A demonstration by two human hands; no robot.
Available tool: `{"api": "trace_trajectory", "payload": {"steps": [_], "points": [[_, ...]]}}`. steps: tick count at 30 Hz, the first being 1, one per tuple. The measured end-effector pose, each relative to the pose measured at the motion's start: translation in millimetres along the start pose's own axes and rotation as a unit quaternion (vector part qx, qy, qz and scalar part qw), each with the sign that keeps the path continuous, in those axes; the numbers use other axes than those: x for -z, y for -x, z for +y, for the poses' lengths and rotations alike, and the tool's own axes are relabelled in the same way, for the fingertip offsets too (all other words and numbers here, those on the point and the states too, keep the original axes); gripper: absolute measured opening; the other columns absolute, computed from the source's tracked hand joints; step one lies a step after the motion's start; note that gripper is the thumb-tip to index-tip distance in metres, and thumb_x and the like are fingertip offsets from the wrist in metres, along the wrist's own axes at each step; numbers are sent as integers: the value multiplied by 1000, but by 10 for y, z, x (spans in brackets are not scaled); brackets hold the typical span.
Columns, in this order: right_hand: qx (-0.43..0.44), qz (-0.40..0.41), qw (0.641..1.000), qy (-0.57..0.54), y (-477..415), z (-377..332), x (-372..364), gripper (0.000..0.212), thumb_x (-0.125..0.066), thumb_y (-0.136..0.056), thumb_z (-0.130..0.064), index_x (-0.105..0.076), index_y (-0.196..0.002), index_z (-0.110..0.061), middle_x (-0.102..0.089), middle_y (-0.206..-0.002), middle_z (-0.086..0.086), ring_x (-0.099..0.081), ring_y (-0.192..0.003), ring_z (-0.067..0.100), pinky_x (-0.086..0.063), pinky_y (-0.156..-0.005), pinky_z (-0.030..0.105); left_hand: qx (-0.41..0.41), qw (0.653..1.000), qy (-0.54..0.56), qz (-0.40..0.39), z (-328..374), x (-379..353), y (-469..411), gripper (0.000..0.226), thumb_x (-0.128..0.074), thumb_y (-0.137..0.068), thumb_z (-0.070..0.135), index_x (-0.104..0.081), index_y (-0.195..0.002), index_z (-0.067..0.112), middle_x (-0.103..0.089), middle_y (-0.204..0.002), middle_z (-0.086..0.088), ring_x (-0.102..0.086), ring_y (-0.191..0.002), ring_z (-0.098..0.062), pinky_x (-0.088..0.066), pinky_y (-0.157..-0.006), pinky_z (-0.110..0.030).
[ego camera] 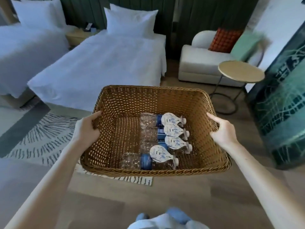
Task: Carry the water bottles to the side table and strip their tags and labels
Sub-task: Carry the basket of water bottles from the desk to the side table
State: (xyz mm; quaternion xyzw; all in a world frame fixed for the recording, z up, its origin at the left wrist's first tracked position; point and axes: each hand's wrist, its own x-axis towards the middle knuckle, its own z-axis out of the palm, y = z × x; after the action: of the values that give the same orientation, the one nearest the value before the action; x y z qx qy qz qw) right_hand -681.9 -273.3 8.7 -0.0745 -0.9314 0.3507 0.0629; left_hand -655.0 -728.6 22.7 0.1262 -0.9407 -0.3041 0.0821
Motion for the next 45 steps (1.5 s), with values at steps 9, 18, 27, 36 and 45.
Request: {"api": "trace_trajectory", "payload": {"steps": [9,18,27,36,45], "points": [[-150,21,986,-75,-61,849,618,80,-59,-81,19,-54,-146,-27,-68,-129,17,-40,-38,16,-37,-31,18,-53,994,10,-91,881,-899,-318,72,-60,-81,-8,-52,-146,22,-63,-136,-12,-66,-112,-30,-50,-95,-31],[-203,20,968,-147,-722,1561,1111,80,-59,-82,20,-53,-146,-28,-58,-144,14,-42,-37,12,-38,-32,16,-74,990,3,-117,1695,-1710,-657,70,-59,-81,-7,-53,-145,23,-62,-137,-13,-68,-96,-26,-52,-78,-22],[-211,32,966,-143,-1809,1910,1142,80,-59,-82,20,-53,-146,-27,-51,-152,10,-49,-42,17,-45,-36,21,-90,987,2,-133,2182,-2428,-1702,69,-61,-83,-5,-52,-145,24,-61,-140,-8,-64,-115,-31,-51,-93,-33],[-201,60,972,-108,-3627,1968,793,82,-58,-83,20,-53,-146,-31,-48,-153,13,-44,-37,11,-40,-33,19,-108,980,46,-163,2496,-3215,-3666,70,-61,-84,-6,-51,-146,26,-59,-141,-8,-61,-85,-10,-41,-74,-16],[-182,87,974,-101,-5424,2029,725,82,-59,-82,20,-54,-145,-32,-56,-147,9,-41,-31,5,-38,-32,17,-114,980,40,-157,3258,-3702,-5399,70,-59,-84,-5,-49,-147,23,-55,-146,-10,-55,-129,-33,-41,-108,-40]]}}
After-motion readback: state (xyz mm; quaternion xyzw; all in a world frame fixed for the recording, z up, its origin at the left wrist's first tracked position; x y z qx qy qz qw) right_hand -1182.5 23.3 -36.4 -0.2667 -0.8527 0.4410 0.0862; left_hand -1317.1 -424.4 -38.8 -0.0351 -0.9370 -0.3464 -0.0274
